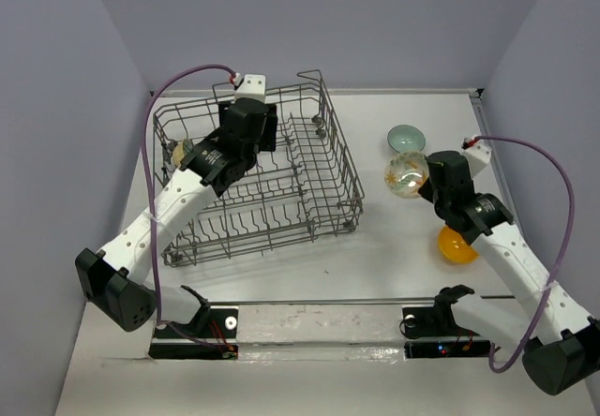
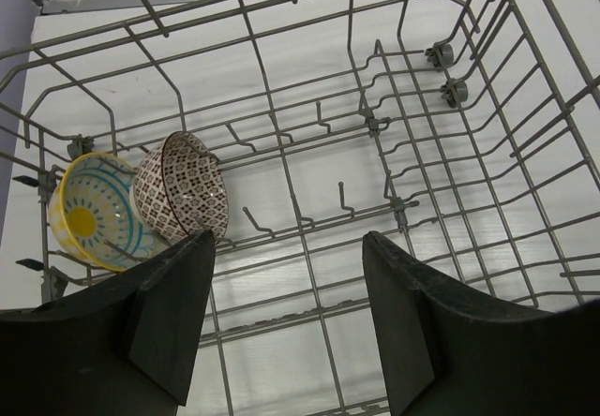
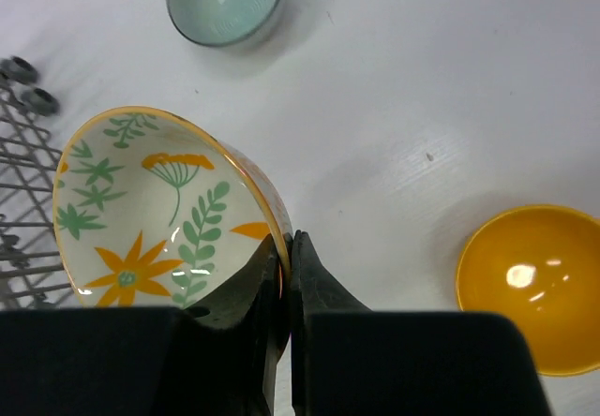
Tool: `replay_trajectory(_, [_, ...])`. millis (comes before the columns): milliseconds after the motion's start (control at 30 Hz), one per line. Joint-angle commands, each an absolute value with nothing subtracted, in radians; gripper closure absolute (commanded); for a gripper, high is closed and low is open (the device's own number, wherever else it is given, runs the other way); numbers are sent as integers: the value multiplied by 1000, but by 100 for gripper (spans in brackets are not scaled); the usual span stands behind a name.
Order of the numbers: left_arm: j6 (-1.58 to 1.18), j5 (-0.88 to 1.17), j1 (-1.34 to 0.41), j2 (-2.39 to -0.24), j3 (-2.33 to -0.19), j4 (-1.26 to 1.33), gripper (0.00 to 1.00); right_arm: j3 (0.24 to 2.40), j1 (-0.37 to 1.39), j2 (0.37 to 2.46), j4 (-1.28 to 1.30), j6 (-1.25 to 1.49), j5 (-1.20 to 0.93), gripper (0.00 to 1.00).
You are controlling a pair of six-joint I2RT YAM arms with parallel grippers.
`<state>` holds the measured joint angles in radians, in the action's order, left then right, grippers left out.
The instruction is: Load the bowls into the dish rack
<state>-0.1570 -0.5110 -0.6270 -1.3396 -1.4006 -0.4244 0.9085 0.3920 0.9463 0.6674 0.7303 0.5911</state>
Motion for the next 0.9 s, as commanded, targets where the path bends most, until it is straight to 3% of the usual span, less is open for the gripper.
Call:
replay_trajectory(0, [-184, -463, -629, -1335, -1480, -414, 26, 1078, 385, 891, 672, 700, 693, 99])
replay_trajectory(267, [-216, -388, -629, -1338, -1551, -403, 26, 1275, 385, 952, 571, 618, 623, 99])
replay_trajectory(467, [-241, -336, -627, -1376, -1634, -403, 25, 1353, 415, 1139, 437, 592, 321, 99])
replay_trajectory(600, [-259, -313, -627, -1393, -1666, -402, 25, 1446, 581, 1251, 411, 543, 443, 99])
replay_trajectory(867, [-321, -189, -623, -1397, -1645, -348, 22, 1554, 635, 1396, 374, 506, 410, 99])
